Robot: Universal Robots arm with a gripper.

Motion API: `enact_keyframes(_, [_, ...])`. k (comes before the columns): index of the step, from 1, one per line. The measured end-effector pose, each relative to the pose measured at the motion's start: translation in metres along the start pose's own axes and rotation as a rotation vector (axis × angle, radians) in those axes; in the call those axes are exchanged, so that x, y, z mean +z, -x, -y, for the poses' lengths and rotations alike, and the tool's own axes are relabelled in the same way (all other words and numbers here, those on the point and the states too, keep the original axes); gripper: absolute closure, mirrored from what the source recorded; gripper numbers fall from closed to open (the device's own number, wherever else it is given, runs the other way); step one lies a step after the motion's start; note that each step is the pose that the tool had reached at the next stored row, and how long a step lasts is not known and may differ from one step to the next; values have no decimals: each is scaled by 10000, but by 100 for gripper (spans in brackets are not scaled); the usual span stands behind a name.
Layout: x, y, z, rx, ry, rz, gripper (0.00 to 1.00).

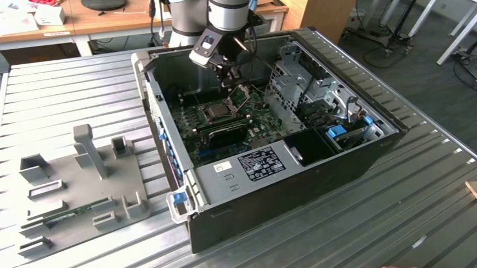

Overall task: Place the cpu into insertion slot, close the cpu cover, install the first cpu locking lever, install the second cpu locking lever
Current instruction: 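Place the cpu into insertion slot, then close the cpu cover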

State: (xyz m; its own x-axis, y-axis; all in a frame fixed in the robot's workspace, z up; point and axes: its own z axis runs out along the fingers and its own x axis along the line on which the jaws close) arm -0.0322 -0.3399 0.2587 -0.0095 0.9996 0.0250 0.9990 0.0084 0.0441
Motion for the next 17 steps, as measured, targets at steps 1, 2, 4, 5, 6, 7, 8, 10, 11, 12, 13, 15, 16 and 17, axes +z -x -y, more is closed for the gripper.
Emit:
enact_keyframes(1, [18,0,8,0,0,11,89])
enact_keyframes(2, [36,1,15,-1,-2,16,89])
enact_keyframes(4, [71,2,26,-1,-10,31,89])
enact_keyframes(5, [90,2,32,-1,-16,42,89])
enact_keyframes(6, [107,3,37,0,-20,50,89])
enact_keyframes(7, [125,3,41,-1,-25,56,89])
enact_keyframes(8, [141,3,47,0,-28,61,89])
enact_keyframes(10, [166,4,62,0,-29,67,89])
enact_keyframes(11, [175,4,68,0,-29,69,89])
enact_keyframes(12, [177,4,73,0,-30,70,89])
enact_keyframes(13, [177,4,73,-1,-30,71,89])
enact_keyframes(15, [178,4,81,-1,-29,69,89])
enact_keyframes(16, [179,4,87,0,-29,70,89])
enact_keyframes(17, [179,4,87,-1,-29,70,89])
